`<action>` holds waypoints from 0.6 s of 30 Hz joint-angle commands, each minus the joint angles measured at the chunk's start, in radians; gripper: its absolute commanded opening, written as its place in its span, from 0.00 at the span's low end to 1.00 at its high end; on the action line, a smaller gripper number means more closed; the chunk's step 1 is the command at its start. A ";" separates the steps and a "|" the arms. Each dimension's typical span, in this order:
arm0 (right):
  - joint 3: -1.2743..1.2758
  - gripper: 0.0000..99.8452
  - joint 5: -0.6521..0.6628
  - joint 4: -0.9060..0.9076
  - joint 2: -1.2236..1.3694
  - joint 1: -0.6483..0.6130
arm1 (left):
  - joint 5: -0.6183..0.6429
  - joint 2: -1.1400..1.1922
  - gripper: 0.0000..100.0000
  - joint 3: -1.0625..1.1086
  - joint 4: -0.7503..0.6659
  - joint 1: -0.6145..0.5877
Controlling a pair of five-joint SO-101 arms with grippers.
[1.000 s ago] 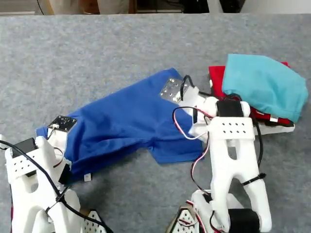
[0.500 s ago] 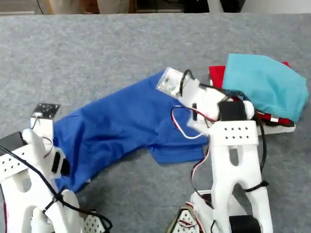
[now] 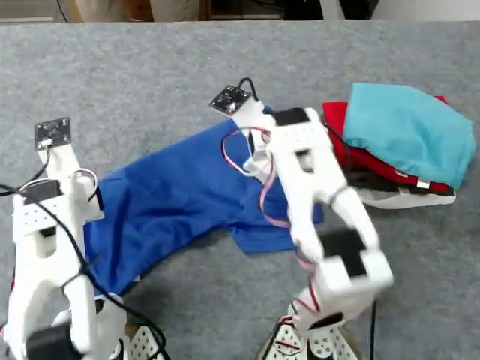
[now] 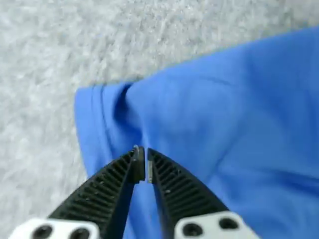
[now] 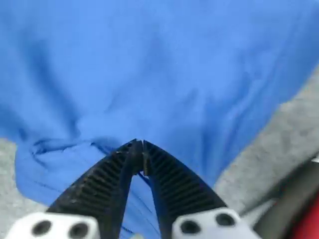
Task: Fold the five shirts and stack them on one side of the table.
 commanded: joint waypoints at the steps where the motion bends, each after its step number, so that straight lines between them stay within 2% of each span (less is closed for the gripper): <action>1: -0.182 0.00 -0.028 0.089 0.145 -0.039 | 0.014 0.087 0.02 0.014 -0.160 -0.009; 4: -0.251 0.00 -0.028 0.166 0.208 -0.084 | 0.014 0.173 0.02 0.018 -0.287 -0.054; 9: -0.239 0.00 -0.026 0.212 0.217 -0.102 | 0.014 0.306 0.02 -0.011 -0.405 -0.100; 18: -0.087 0.00 -0.020 0.252 0.157 -0.107 | 0.008 0.332 0.02 -0.046 -0.373 -0.100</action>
